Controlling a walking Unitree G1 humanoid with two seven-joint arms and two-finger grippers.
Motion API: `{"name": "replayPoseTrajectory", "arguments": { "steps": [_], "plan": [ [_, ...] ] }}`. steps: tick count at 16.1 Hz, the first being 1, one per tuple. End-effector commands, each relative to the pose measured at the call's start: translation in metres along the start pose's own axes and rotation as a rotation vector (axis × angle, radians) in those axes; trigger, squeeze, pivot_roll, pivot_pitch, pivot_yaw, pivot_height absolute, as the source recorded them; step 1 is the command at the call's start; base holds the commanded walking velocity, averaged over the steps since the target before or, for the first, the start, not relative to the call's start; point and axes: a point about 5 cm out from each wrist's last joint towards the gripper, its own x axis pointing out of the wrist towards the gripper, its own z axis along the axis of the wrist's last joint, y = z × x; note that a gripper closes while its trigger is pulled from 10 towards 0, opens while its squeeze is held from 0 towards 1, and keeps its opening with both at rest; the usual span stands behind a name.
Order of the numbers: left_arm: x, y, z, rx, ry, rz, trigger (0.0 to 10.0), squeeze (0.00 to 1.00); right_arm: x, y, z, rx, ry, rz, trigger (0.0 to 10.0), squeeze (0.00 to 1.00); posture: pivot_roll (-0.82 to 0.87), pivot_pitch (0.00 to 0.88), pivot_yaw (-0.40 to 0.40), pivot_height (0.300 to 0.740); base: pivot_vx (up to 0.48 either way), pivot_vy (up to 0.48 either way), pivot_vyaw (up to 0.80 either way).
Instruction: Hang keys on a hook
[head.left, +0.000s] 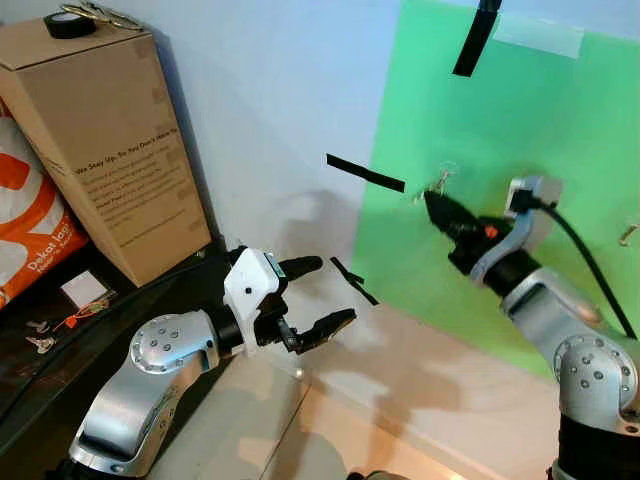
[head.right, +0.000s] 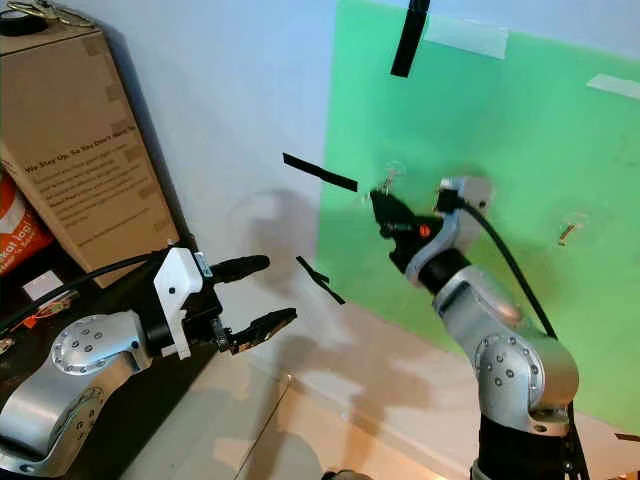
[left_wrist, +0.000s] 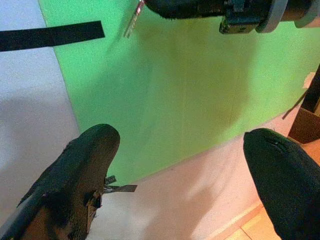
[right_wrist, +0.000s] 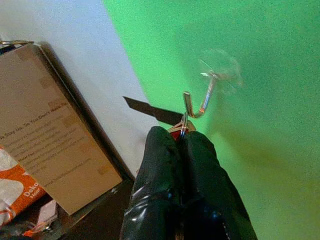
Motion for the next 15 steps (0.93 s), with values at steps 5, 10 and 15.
{"name": "replayPoseTrajectory", "arguments": {
  "steps": [5,10,15],
  "plan": [
    [0.001,-0.002,0.005,0.015,-0.004,-0.02,10.0,0.0,-0.001,-0.003,0.0,0.083,0.005,-0.012,10.0,0.0,-0.05,0.0,-0.011,0.74,0.0,0.0,0.0],
    [0.001,-0.001,0.006,0.02,-0.002,-0.016,10.0,0.0,-0.003,0.002,-0.002,0.076,0.025,0.024,10.0,0.0,-0.05,0.0,-0.012,0.74,0.0,0.0,0.0],
    [0.0,0.001,0.005,0.024,0.0,-0.017,10.0,0.0,-0.001,0.008,0.008,0.074,-0.039,0.075,10.0,0.0,-0.05,0.0,-0.011,0.74,0.0,0.0,0.0]
  ]
}}
